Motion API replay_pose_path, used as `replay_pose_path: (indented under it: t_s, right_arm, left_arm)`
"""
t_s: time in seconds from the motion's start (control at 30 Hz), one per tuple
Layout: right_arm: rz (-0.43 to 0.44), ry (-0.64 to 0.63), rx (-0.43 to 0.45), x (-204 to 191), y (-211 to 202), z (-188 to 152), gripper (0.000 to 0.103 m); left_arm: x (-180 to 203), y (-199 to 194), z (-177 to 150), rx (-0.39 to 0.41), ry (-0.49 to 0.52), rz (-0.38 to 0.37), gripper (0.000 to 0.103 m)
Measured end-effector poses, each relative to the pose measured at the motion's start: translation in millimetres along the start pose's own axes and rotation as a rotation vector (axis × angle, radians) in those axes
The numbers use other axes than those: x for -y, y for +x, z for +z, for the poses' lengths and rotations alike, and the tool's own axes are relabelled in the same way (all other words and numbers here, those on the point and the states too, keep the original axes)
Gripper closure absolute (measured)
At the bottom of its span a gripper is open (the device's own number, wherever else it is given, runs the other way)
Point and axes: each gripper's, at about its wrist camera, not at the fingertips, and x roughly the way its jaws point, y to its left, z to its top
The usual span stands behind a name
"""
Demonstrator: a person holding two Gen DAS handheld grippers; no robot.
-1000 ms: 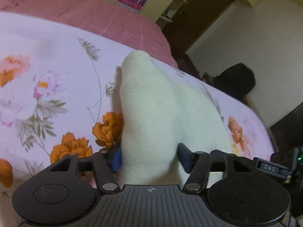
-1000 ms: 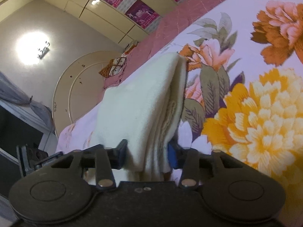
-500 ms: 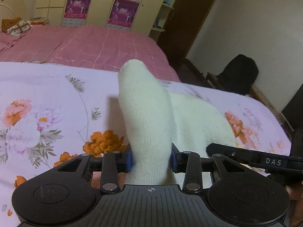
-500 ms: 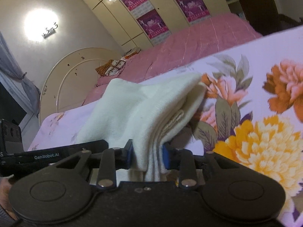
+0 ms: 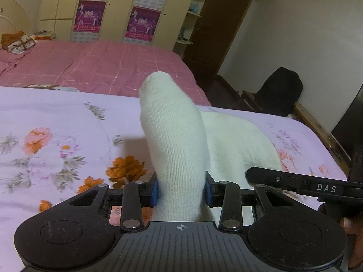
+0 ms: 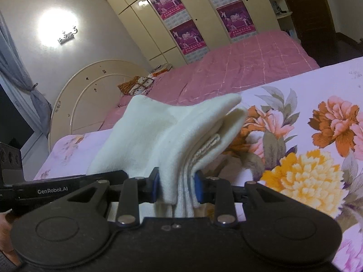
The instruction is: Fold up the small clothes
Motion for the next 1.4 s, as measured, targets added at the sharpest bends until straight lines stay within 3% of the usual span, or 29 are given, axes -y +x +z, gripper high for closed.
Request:
replay_pose_path:
  t_s: [0.27, 0.6, 0.87, 1.1, 1.4]
  right_arm:
    - [0.007, -0.029, -0.019, -48.2, 19.6, -7.2, 0.074]
    - [0.040, -0.078, -0.054, -147.3, 69.2, -28.5, 0.074]
    - [0.061, -0.075, -0.088, -204.0, 109.8, -50.9, 0.074]
    - [0.067, -0.079, -0.136, -230.6, 144.4, -77.2, 0.074]
    - [0.040, -0.040, -0.166, -225.9, 156.2, -100.5, 0.073]
  left_arm:
    - [-48.3, -41.9, -5.8, 0.014, -0.022, 0.016, 0.066]
    - [-144.0, -108.9, -16.5, 0.037, -0.054, 0.052, 0.066]
    - [-210.0, -129.2, -30.7, 0.020, -0.093, 0.075, 0.066]
    - [-252.8, -128.7, -57.4, -0.001, -0.150, 0.082, 0.066]
    - [-278.4, -118.1, -86.7, -0.019, -0.194, 0.050, 0.065]
